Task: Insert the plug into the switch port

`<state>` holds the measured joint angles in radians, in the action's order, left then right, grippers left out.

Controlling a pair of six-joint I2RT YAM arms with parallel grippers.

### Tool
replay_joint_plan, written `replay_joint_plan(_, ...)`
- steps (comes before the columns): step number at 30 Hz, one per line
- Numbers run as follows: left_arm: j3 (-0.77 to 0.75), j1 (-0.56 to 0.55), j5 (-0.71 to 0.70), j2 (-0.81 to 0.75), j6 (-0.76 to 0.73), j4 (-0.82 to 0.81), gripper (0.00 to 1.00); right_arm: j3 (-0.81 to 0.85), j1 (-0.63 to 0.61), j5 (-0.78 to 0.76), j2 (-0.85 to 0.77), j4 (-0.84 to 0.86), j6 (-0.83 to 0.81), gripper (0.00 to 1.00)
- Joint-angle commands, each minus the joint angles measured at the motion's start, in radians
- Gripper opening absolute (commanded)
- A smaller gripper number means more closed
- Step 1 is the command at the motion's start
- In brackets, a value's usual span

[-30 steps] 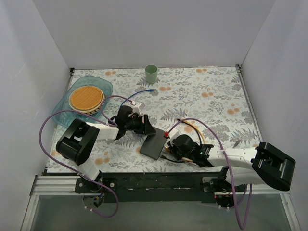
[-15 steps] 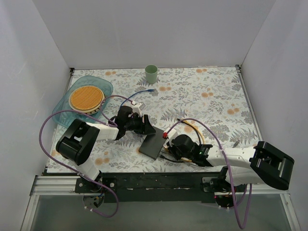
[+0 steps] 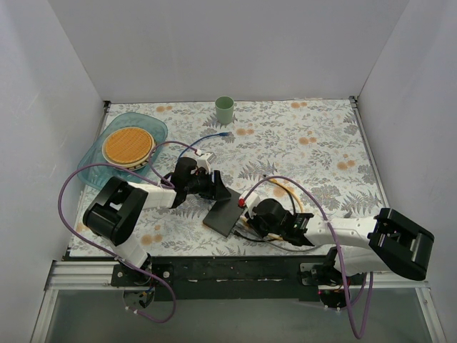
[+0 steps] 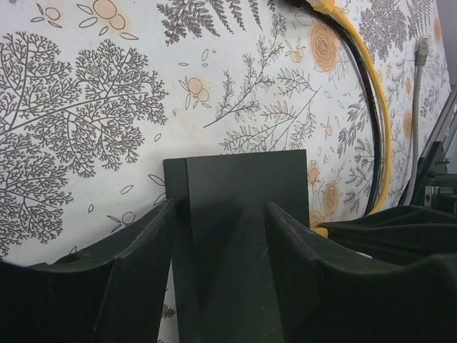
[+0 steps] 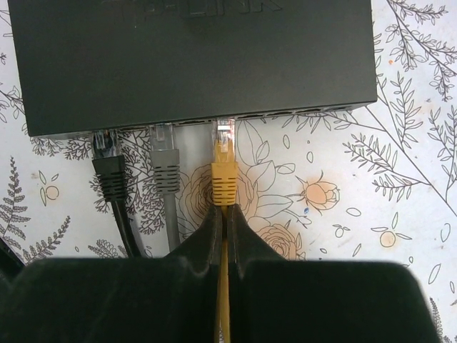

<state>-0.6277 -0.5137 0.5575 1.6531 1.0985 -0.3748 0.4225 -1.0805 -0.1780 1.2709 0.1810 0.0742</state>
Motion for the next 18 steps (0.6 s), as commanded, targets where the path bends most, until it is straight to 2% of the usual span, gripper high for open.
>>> replay_joint_plan(1,0.033,-0.094,0.186,-0.032,0.044,0.086,0.5,0.111,-0.001,-0.063,0.013,0.203,0.019,0.01)
replay_joint_plan(6,0.046,-0.108,0.138,-0.055,0.064,0.088,0.52,0.14,-0.001,-0.12,0.03,0.189,0.09,0.01)
replay_joint_plan(8,0.054,-0.108,0.092,-0.085,0.073,0.106,0.59,0.141,-0.001,-0.126,0.031,0.184,0.102,0.01)
replay_joint_plan(9,0.054,-0.108,0.025,-0.098,0.075,0.115,0.63,0.139,-0.001,-0.129,0.028,0.183,0.108,0.01)
replay_joint_plan(10,0.052,-0.108,-0.005,-0.11,0.075,0.137,0.7,0.137,-0.001,-0.13,0.027,0.18,0.116,0.01)
replay_joint_plan(11,0.054,-0.106,-0.042,-0.119,0.08,0.148,0.74,0.133,-0.001,-0.132,0.022,0.178,0.119,0.01)
replay_joint_plan(14,0.054,-0.089,-0.132,-0.159,0.084,0.18,0.77,0.111,-0.001,-0.138,0.007,0.179,0.139,0.01)
replay_joint_plan(18,0.068,-0.065,-0.128,-0.179,0.074,0.183,0.77,0.082,-0.001,-0.129,-0.011,0.195,0.154,0.01)
